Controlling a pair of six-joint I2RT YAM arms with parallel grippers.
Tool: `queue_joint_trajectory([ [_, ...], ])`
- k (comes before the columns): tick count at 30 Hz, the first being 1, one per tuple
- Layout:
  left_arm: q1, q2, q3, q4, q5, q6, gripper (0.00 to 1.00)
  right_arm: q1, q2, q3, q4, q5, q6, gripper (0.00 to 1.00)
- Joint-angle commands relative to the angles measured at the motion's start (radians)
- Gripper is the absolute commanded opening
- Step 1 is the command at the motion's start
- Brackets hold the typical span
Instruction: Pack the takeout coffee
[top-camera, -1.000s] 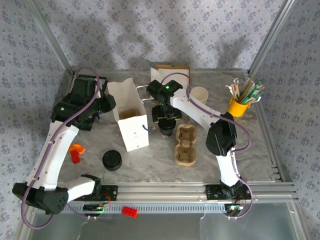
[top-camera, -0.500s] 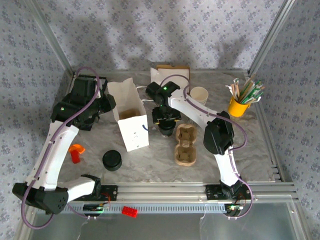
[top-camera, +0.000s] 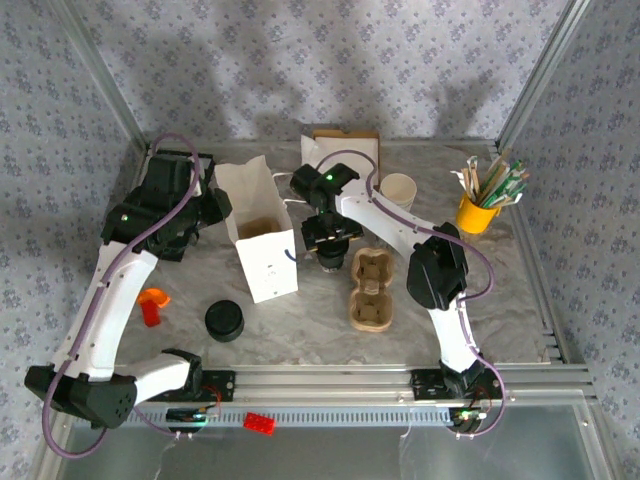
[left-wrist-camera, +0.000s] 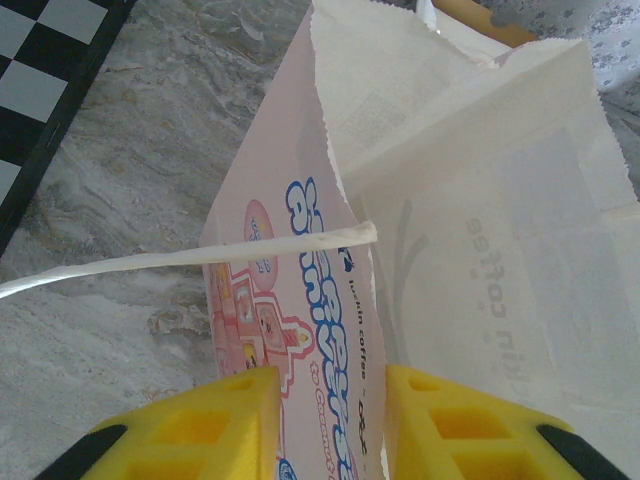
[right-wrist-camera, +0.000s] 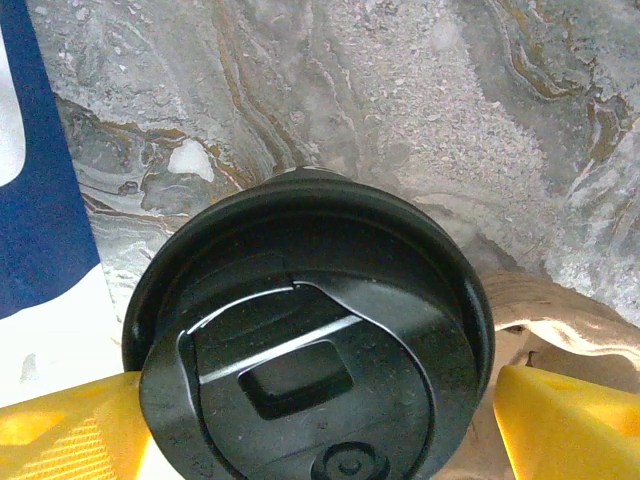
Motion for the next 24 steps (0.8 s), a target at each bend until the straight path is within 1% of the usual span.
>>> queue_joint_trajectory([
  [1, 0.005, -0.015, 0.036, -0.020, -0.006, 0.013, 0.32, -0.004, -0.050, 0.008, 0.006, -0.004, -0.076, 0.90],
  [5, 0.006, -0.014, 0.038, -0.018, -0.007, 0.013, 0.32, -0.016, -0.079, -0.014, 0.027, -0.025, -0.123, 0.93],
  [9, 0.005, -0.011, 0.042, -0.023, -0.005, 0.012, 0.32, -0.022, -0.100, -0.024, 0.037, -0.049, -0.196, 0.94],
  [16, 0.005, -0.014, 0.044, -0.030, -0.011, 0.012, 0.32, -0.020, -0.147, -0.112, 0.111, -0.073, -0.377, 0.95],
  [19, 0.006, -0.016, 0.047, -0.032, -0.011, 0.011, 0.32, -0.027, -0.145, -0.125, 0.112, -0.088, -0.415, 0.95],
  [24, 0.005, -0.013, 0.048, -0.034, -0.012, 0.012, 0.32, -0.014, -0.122, -0.123, 0.112, -0.053, -0.431, 0.94],
])
